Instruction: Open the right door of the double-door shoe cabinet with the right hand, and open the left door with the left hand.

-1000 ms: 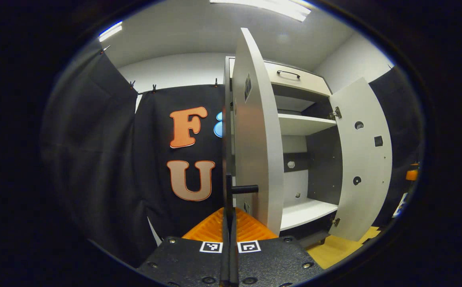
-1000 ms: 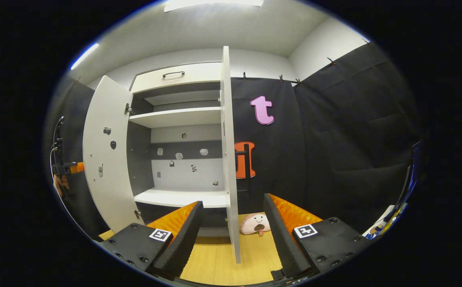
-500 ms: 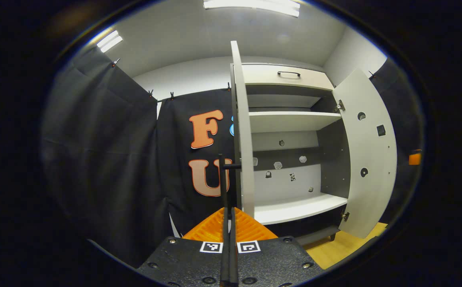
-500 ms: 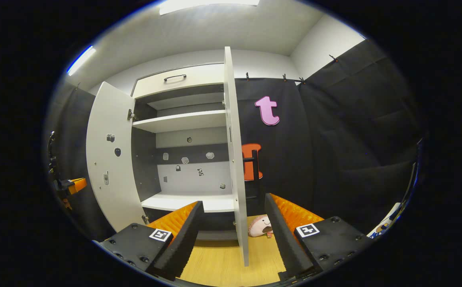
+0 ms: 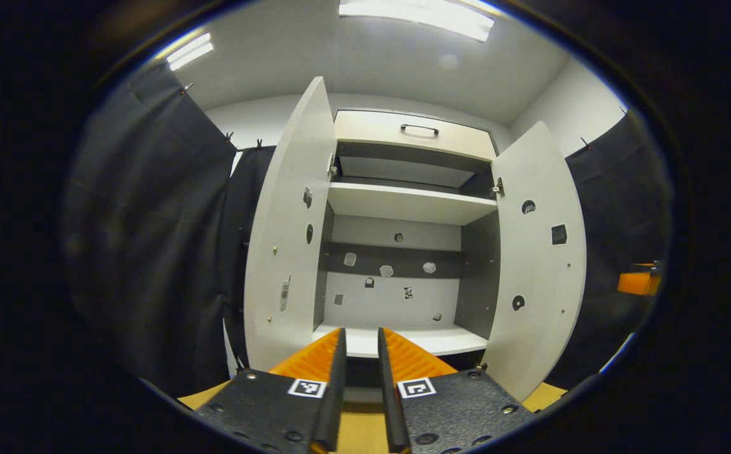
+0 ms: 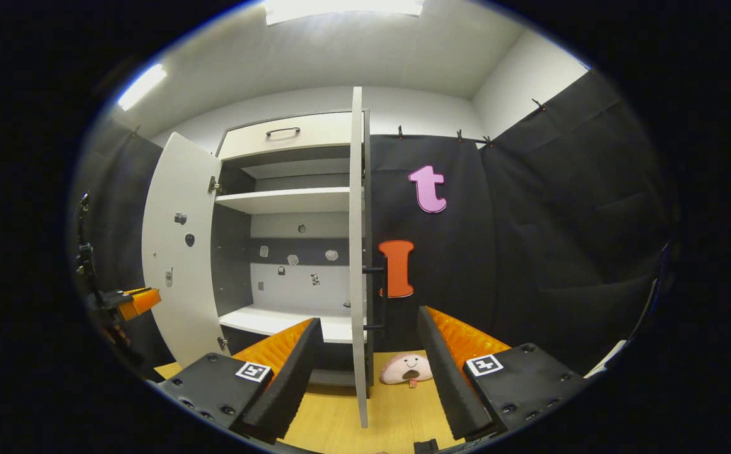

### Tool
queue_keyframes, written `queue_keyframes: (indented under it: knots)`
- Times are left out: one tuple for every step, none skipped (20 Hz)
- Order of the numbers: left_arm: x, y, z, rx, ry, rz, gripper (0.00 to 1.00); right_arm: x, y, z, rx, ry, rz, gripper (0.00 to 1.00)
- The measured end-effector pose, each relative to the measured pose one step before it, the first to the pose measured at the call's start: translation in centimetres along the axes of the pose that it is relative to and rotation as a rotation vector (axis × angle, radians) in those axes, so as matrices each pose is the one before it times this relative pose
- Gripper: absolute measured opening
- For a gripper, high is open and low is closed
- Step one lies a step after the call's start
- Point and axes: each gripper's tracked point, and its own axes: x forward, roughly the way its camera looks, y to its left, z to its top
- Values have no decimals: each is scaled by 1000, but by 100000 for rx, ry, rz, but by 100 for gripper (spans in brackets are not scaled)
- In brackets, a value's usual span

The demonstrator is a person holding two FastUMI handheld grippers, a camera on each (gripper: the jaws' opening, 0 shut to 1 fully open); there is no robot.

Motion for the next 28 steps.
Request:
queue_keyframes:
  knots:
    - [152, -424, 16, -522, -648, -252, 40, 38, -232, -11, 489, 191, 909, 97]
    - [-2, -168, 34, -295, -370, 379, 53, 69, -358, -188, 398, 601, 678, 97]
    - [20, -216, -48, -546, 125, 501, 66, -140, -250, -147, 520, 422, 745, 97]
    - [-63, 169, -4, 84, 63, 1930, 79, 19, -129, -85, 731, 66, 886, 97]
    - [-1, -165, -50, -372, 318, 171, 94, -170, -89, -85, 583, 123, 869, 97]
    - [-87, -93, -31, -338, 275, 505, 96, 9, -34, -38, 336, 227, 780, 94]
    - [-8, 80, 99, -150, -346, 874, 95, -241, -3, 57, 99, -28, 614, 94]
    - [34, -117, 105, 277, -282, 98, 97, -75, -92, -43, -744, 312, 816, 94]
    - [-7, -3, 30, 691, -93, 82, 92, -146, -227, -155, -1119, 83, 82, 93]
    - [-17, 137, 59, 764, -156, 471, 92, -143, -465, -52, -774, -81, -827, 93]
    - [-72, 18, 16, 748, -164, 61, 92, -153, -321, -75, -493, 11, -170, 93]
    - [49, 19, 85, 550, -89, 249, 94, -96, 82, -143, -72, 323, 608, 93]
    - [-3, -10, 74, 130, -27, 486, 97, -187, 302, -70, 511, 72, 695, 94]
    - [-47, -151, -8, -289, 17, -214, 94, -71, 247, 30, 508, -140, 877, 97]
    - [-70, -197, -41, -496, 184, -630, 94, -170, 410, -9, 332, -114, 1027, 98]
    - [-36, -181, -41, -301, 275, -724, 92, -78, 241, 32, 109, -193, 703, 97]
    - [61, -146, -19, 96, 205, -633, 92, -102, 47, 6, 97, -249, 324, 97]
    - [-33, 26, 10, 507, 59, -128, 94, 16, -52, -1, -71, -192, 160, 94]
    - [-16, 191, 78, 561, -272, 601, 97, -48, -101, -5, -419, -202, -250, 94]
    - [-19, 191, 108, 225, -496, 718, 94, -65, -376, 144, -323, -505, -1129, 94]
    - [10, 56, 90, -121, -496, 614, 94, 29, -184, 187, 253, -704, -552, 93]
    - [53, 18, 43, -561, -437, 308, 92, -151, 185, 42, 659, -429, 326, 97]
    - [-25, -40, 12, -700, -103, 382, 92, -43, 290, -6, 670, 64, 768, 94]
    - [-21, 39, -36, -956, -26, 657, 97, -57, 109, -21, 718, 54, 155, 97]
    - [-74, -115, -105, -1074, 341, 236, 97, 28, 35, 27, 522, -168, -194, 97]
    - [-132, -145, -141, -813, 640, -141, 94, -43, 10, 87, 471, -303, -493, 94]
    - [-136, 24, -80, -482, 589, -66, 94, -163, 81, -5, 233, -125, 87, 94]
    - [-76, 61, -80, 54, 365, -20, 94, -8, 235, 23, 103, 19, 225, 94]
